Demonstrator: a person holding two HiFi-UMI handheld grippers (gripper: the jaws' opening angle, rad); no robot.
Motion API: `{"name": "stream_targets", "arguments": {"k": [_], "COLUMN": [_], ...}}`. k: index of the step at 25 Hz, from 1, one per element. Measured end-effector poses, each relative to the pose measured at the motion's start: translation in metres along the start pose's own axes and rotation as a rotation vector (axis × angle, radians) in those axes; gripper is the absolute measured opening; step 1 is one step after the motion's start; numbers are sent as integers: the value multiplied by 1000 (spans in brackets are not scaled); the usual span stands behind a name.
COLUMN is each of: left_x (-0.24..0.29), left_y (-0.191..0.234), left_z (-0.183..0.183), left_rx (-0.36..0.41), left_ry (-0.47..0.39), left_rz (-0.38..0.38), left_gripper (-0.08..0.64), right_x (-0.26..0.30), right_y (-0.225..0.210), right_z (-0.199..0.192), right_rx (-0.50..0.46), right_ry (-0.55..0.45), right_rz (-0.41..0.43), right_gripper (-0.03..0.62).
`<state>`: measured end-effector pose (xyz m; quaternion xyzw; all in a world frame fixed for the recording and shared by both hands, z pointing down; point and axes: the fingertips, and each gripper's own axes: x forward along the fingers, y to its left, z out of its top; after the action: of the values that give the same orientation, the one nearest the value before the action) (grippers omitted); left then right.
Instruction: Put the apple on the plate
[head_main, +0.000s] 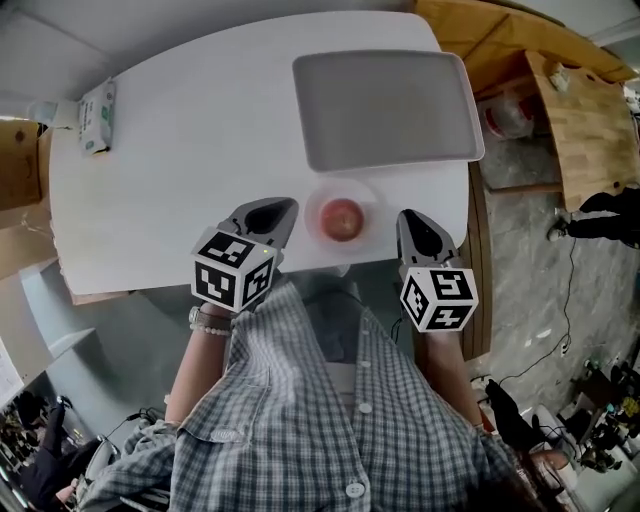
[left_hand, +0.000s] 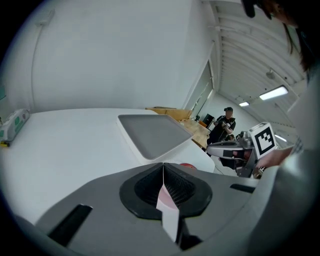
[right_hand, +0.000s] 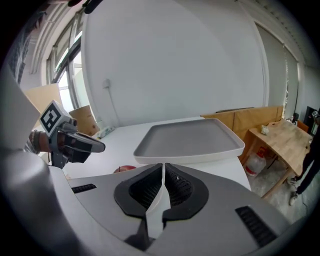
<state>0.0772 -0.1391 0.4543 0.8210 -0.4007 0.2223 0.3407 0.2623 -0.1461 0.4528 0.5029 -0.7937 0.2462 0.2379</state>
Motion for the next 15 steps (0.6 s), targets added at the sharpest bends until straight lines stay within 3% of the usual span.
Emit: {"name": "stream_targets", "arguments": {"k": [4,15], "left_x": [12,40], "left_y": [15,22], "left_z": [-9,-36], "left_rx": [-33,-66], "left_ry": [57,194], "left_rz": [11,-73], "left_gripper": [11,11], "right_x": [13,33], "right_y": [-4,5], "right_z": [-15,-48], "right_rx": [31,87], "right_ry": [53,157], "right_rz": [-43,-2], "right_gripper": [31,32]}}
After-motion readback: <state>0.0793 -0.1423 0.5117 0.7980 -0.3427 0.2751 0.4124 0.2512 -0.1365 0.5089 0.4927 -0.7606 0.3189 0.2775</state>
